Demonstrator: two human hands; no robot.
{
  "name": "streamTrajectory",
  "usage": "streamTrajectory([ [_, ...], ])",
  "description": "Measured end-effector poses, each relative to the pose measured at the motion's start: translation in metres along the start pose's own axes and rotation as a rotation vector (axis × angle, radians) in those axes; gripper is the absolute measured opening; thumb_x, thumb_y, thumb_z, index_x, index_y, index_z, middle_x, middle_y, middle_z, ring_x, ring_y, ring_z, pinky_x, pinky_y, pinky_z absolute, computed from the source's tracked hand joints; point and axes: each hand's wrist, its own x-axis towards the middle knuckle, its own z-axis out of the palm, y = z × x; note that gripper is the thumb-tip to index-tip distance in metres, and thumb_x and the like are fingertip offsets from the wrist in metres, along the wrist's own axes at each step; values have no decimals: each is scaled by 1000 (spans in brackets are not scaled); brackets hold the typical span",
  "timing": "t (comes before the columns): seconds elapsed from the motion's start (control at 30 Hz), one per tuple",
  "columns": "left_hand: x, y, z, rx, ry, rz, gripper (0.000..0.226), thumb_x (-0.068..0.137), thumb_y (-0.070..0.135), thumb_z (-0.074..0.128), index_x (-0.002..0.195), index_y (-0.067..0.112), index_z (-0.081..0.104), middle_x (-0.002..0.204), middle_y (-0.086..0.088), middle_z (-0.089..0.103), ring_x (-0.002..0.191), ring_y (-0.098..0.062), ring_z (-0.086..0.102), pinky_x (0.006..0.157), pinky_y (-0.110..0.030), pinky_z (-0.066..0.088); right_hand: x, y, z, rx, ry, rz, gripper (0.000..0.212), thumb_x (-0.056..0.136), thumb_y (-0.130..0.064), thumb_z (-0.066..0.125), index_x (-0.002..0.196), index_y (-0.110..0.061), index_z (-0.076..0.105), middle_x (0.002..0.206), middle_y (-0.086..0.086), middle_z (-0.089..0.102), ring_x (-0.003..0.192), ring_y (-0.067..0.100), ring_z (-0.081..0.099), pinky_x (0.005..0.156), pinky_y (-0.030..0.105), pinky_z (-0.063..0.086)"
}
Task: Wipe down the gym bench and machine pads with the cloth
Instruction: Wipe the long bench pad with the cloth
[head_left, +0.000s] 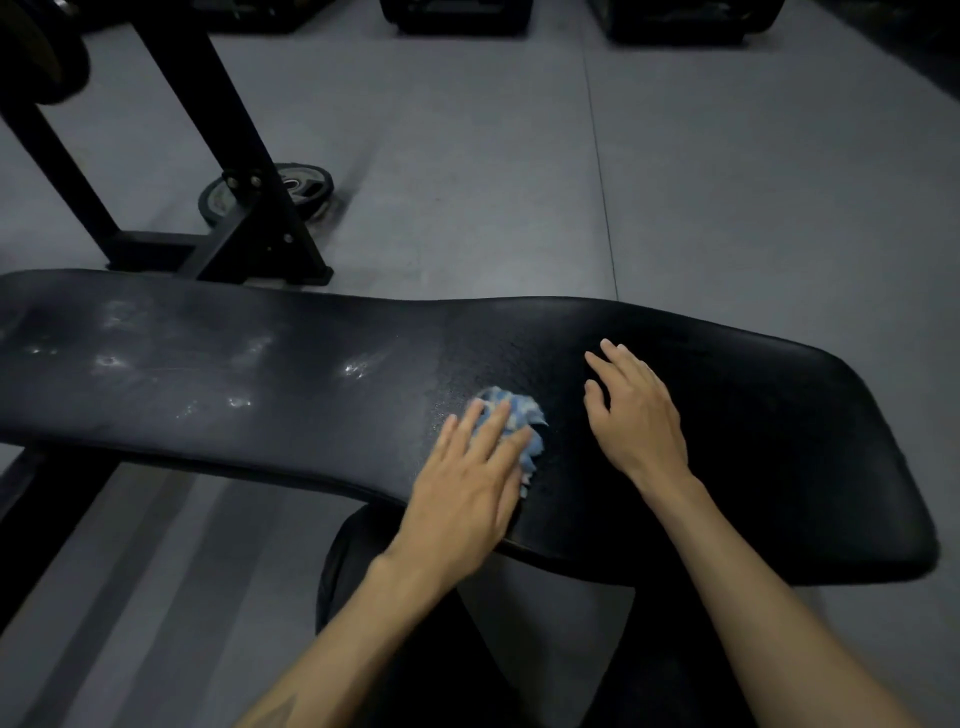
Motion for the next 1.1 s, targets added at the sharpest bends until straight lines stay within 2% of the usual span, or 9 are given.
streamTrajectory([
  [0.1,5,7,0,-16,60,-247,51,101,34,31,145,20,53,162,-9,37,152,-35,30,124,-52,27,-1,0,-1,-7,-4,0,46,104,-27,44,149,-16,47,160,3,36,150,17,27,123,36,20],
  [0.17,-1,29,3,-21,70,-217,52,100,33,33,146,18,53,162,-10,38,151,-36,30,124,-51,26,-1,0,0,-6,-3,-1,45,104,-27,45,148,-16,48,160,3,37,150,17,28,124,37,21],
  [0.3,-16,29,2,-15,43,3,49,102,33,38,146,20,51,163,-7,37,152,-32,30,123,-49,29,0,0,0,-1,8,-5,45,103,-25,47,147,-15,50,159,4,40,149,18,30,123,39,24],
  [0.5,-4,5,1,-21,135,-291,48,98,34,37,140,20,57,158,-8,45,148,-33,38,121,-50,32,-1,0,1,11,17,-9,44,103,-25,47,146,-15,51,159,4,39,149,18,30,123,38,23],
  [0.57,-9,23,3,-35,142,-237,49,98,32,38,141,19,57,158,-8,45,149,-33,36,122,-51,32,-1,0,1,9,19,-11,44,103,-25,48,146,-15,51,158,5,40,149,19,31,123,39,24],
  [0.7,-27,14,3,-33,104,29,47,96,31,44,141,21,56,160,-3,42,150,-29,34,121,-47,32,-1,0,2,-4,36,-25,44,102,-23,49,144,-13,53,156,7,43,148,21,34,122,41,26],
  [0.9,-22,-1,5,-61,235,-276,45,97,28,41,135,17,62,153,-8,51,144,-34,41,119,-51,35,3,-12,9,-117,44,-38,41,99,-17,53,138,-6,58,149,17,50,139,34,44,115,48,37],
  [1.0,-25,7,9,-63,219,-113,47,95,28,44,135,16,62,153,-8,51,145,-34,41,118,-51,36,15,-49,16,-53,13,-84,42,94,-18,57,136,-9,60,148,15,51,135,34,46,108,47,40],
  [1.1,-31,-30,6,-53,214,-8,46,95,27,46,136,13,62,155,-8,49,145,-33,42,116,-50,38,24,-86,28,44,-11,-128,44,95,-21,56,138,-11,58,148,11,50,134,31,45,108,45,40],
])
